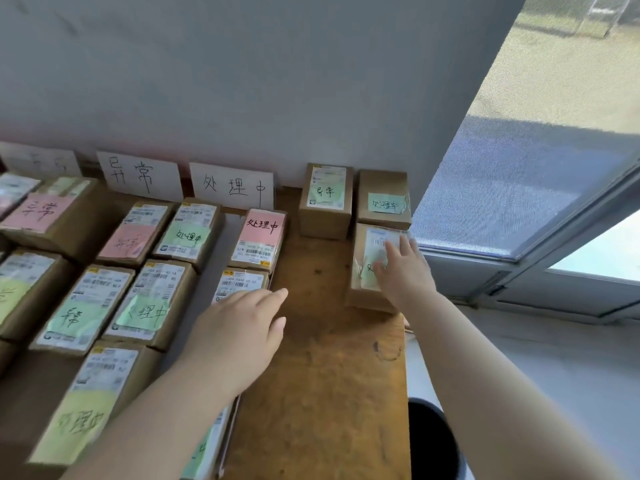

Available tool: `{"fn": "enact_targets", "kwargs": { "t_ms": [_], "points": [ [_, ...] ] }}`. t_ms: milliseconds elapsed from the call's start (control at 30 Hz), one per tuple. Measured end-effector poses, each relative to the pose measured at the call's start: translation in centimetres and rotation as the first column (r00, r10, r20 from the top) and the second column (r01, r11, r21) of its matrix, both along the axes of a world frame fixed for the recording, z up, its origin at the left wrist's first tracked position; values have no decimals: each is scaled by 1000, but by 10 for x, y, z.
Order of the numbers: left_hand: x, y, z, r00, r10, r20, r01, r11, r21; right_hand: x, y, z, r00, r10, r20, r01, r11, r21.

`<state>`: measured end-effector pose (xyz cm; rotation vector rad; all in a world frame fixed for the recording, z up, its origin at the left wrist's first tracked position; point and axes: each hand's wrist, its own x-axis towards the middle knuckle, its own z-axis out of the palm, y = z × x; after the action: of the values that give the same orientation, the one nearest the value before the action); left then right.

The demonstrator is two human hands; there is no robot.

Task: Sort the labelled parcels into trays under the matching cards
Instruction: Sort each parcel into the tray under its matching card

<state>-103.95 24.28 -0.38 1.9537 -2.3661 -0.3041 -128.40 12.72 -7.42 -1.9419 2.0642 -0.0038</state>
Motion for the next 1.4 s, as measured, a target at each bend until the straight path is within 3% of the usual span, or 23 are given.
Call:
{"fn": "enact_targets", "kwargs": {
  "t_ms": [133, 233, 533, 667, 767, 800, 867, 933, 1100, 1200, 1400],
  "points": [
    [-5, 0, -3, 999, 36, 4, -36, 999, 41, -6, 4, -13, 982, -77, 175, 69, 996, 51],
    [-17, -2, -10, 999, 43, 0, -43, 996, 80, -6, 16, -18, 977, -41, 210, 37, 999, 24],
    [-49, -12, -56, 958, 210, -196, -106, 892, 439, 16, 86, -21, 918, 52, 393, -72, 997, 36],
    [-58, -11, -68, 934, 281, -221, -127, 839, 530, 22, 108, -25, 823, -70, 563, 43, 997, 60],
    [-58, -5, -79, 912, 334, -237, -151, 813, 563, 22, 122, -35, 640, -286, 713, 285, 950, 125],
    [-58, -3, -81, 892, 368, -263, -156, 796, 585, 21, 126, -38, 578, -356, 735, 343, 923, 177],
    [-59, 3, -83, 839, 442, -316, -153, 750, 643, 23, 134, -40, 562, -426, 709, 362, 897, 253],
    [-61, 8, -79, 797, 484, -361, -136, 726, 674, 25, 141, -37, 553, -426, 716, 352, 899, 262],
    [-58, 12, -61, 634, 534, -559, -65, 757, 650, 30, 145, -19, 418, -399, 816, 361, 897, 254],
    [-46, 12, -52, 530, 534, -659, -23, 786, 618, 40, 144, 1, 430, -331, 840, 339, 922, 189],
    [-6, -2, -31, 425, 542, -725, -200, 837, 509, 73, 120, 38, 515, -194, 835, 175, 977, 119]
  ]
}}
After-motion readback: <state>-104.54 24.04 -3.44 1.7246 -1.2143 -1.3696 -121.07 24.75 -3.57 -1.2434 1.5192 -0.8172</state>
